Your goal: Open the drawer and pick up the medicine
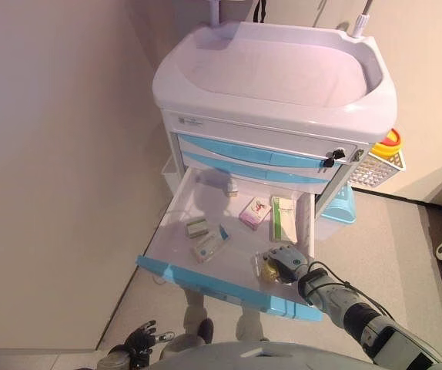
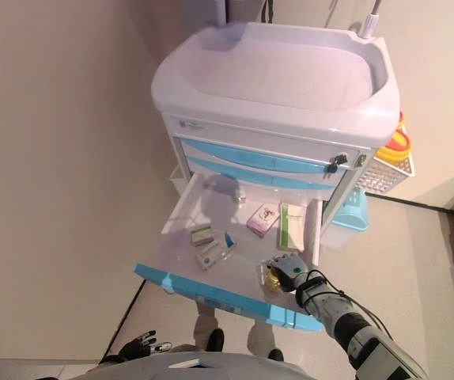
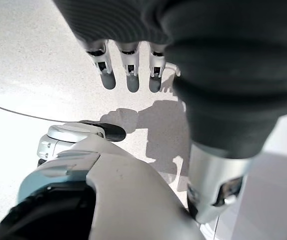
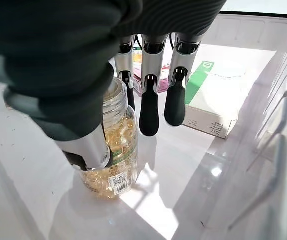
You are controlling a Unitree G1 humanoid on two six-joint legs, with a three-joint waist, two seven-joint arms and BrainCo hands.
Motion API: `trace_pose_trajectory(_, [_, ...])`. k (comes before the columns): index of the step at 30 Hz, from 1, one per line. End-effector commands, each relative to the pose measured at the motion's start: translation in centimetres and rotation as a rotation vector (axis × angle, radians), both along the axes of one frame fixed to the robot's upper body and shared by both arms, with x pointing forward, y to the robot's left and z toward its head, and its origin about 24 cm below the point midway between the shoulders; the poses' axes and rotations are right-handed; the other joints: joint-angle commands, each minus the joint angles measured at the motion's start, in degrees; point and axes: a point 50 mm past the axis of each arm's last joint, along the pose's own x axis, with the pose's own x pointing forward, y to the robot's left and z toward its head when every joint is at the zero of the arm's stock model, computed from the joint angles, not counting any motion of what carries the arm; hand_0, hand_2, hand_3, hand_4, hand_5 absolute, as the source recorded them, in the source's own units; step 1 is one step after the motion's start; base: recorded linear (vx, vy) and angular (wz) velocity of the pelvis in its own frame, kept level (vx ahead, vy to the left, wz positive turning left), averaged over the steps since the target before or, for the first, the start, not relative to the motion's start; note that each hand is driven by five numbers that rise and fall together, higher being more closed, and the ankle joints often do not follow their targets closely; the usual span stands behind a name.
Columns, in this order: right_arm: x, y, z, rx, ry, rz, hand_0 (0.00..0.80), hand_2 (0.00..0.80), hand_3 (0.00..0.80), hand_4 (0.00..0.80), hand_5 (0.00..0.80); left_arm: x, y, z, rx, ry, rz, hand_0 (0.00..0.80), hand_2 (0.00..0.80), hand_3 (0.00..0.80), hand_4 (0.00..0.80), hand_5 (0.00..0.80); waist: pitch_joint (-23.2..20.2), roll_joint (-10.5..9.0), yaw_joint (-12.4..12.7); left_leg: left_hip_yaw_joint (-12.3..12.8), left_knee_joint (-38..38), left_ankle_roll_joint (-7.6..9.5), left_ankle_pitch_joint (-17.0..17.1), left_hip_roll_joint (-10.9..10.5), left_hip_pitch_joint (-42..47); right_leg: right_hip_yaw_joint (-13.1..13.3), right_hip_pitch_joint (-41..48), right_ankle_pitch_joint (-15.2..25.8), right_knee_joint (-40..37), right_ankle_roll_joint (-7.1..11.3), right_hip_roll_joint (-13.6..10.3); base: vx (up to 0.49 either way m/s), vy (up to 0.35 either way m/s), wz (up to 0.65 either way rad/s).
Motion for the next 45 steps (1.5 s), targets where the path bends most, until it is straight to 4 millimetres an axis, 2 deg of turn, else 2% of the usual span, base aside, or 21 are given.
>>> trace_pose_trajectory(1, [1.2,1.8,1.0,0.032,-0.064,0.063,0.800,0.800,0.800,0.800,0.800,1.0,-0.8,0.0,0.003,-0.012,-0.079,0.000,0.000,0.000,0.000,0.000,0.5,-1.58,1.4,1.5,0.9,1.42,-6.0,-2.4,1.6,0.8,-1.9,-1.4,4.9,1.40,-1.7,0.000,0.000,0.00])
trace_pose_trajectory(10, [1.4,1.9,1.3,0.040,-0.061,0.086,0.800,0.800,0.800,0.800,0.800,1.1,-0.8,0.0,-0.001,-0.015,-0.077,0.000,0.000,0.000,0.000,0.000,0.6,-1.78,1.5,1.6,0.9,1.49,-6.0,-2.4,1.6,0.9,-1.9,-1.4,4.9,1.34,-1.5,0.000,0.000,0.00])
trace_pose_trajectory(15, [3.4,2.0,4.6,0.099,-0.122,0.129,0.800,0.800,0.800,0.800,0.800,1.2,-0.3,0.2,0.002,-0.022,-0.057,0.000,0.000,0.000,0.000,0.000,0.8,-2.34,1.0,2.0,0.9,1.41,-6.0,-2.3,1.8,1.4,-1.8,-1.1,4.9,1.42,-1.4,0.000,0.000,0.00])
trace_pose_trajectory(20, [5.2,1.2,10.7,0.231,-0.134,0.121,0.800,0.800,0.800,0.800,0.800,0.9,0.6,0.3,0.009,-0.022,-0.016,0.000,0.000,0.000,0.000,0.000,1.2,-3.16,-0.6,3.2,0.8,1.48,-6.0,-1.9,2.0,2.7,-2.3,-0.7,5.3,1.51,-1.2,-0.011,0.013,-0.05])
trace_pose_trajectory(21, [5.5,1.0,12.5,0.267,-0.142,0.138,0.800,0.800,0.800,0.800,0.800,0.7,0.7,0.3,0.010,-0.021,-0.005,0.000,0.000,0.000,0.000,0.000,1.2,-3.37,-1.1,3.6,0.7,1.52,-6.1,-1.8,2.1,3.1,-2.3,-0.6,5.3,1.53,-1.1,-0.006,0.024,-0.13])
trace_pose_trajectory(24, [5.9,0.5,17.1,0.346,-0.133,0.171,0.800,0.800,0.800,0.800,0.800,0.3,1.2,0.4,0.010,-0.019,0.018,0.000,0.000,0.000,0.000,0.000,1.1,-3.73,-2.0,4.3,0.5,1.51,-6.1,-1.5,2.3,4.1,-2.6,-0.4,5.2,1.59,-0.9,-0.006,0.029,-0.10])
trace_pose_trajectory(26, [5.9,0.3,19.0,0.391,-0.126,0.180,0.800,0.800,0.800,0.800,0.800,0.2,1.3,0.4,0.010,-0.019,0.026,0.000,0.000,0.000,0.000,0.000,1.1,-3.89,-2.4,4.7,0.4,1.52,-6.1,-1.4,2.3,4.5,-2.7,-0.4,5.3,1.62,-0.8,-0.003,0.025,-0.14])
trace_pose_trajectory(27, [5.8,0.4,21.9,0.447,-0.115,0.216,0.800,0.800,0.800,0.800,0.800,0.1,1.6,0.5,0.011,-0.019,0.040,0.000,0.000,0.000,0.000,0.000,1.0,-4.19,-2.9,5.1,0.4,1.43,-6.1,-1.2,2.4,4.9,-2.8,-0.3,5.3,1.62,-0.8,-0.001,0.025,-0.19])
trace_pose_trajectory(30, [6.0,0.3,26.5,0.651,-0.034,0.216,0.800,0.800,0.800,0.800,0.800,0.2,1.8,0.5,0.014,-0.020,0.052,0.000,0.000,0.000,0.000,0.000,1.0,-4.74,-3.6,5.6,0.3,1.32,-6.2,-1.0,2.5,5.5,-3.0,-0.3,5.5,1.58,-0.7,0.004,0.023,-0.17])
trace_pose_trajectory(32, [6.3,0.2,28.8,0.773,-0.018,0.245,0.800,0.800,0.800,0.800,0.800,0.2,2.0,0.6,0.017,-0.019,0.052,0.000,0.000,0.000,0.000,0.000,0.9,-5.10,-3.8,5.9,0.4,1.20,-6.3,-1.0,2.6,5.6,-3.0,-0.4,5.6,1.52,-0.7,0.011,0.017,-0.17])
trace_pose_trajectory(37, [7.8,-1.3,35.1,0.942,-0.208,0.264,0.800,0.800,0.800,0.800,0.800,0.2,2.1,0.5,0.026,-0.005,0.027,0.000,0.000,0.000,0.000,0.000,0.1,-5.80,-3.2,6.0,0.7,0.91,-6.6,-0.9,2.8,5.3,-2.7,-0.4,5.8,1.71,-1.0,0.035,0.019,-0.03])
trace_pose_trajectory(41, [9.2,-3.0,38.5,0.977,-0.406,0.186,0.800,0.800,0.800,0.800,0.800,0.2,2.3,0.6,0.039,0.002,0.006,0.000,0.000,0.000,0.000,0.000,-0.3,-6.09,-2.4,5.8,0.9,0.85,-6.9,-1.0,3.1,4.9,-2.4,-0.6,5.8,1.86,-1.2,0.059,0.008,0.00])
trace_pose_trajectory(45, [10.7,-5.3,41.5,0.957,-0.542,0.029,0.800,0.800,0.800,0.800,0.800,0.0,2.6,0.7,0.052,0.016,-0.012,0.000,0.000,0.000,0.000,0.000,-0.5,-6.46,-1.2,5.1,1.0,0.74,-6.9,-1.2,3.1,4.4,-1.8,-0.5,5.3,1.81,-1.2,0.066,0.014,0.01])
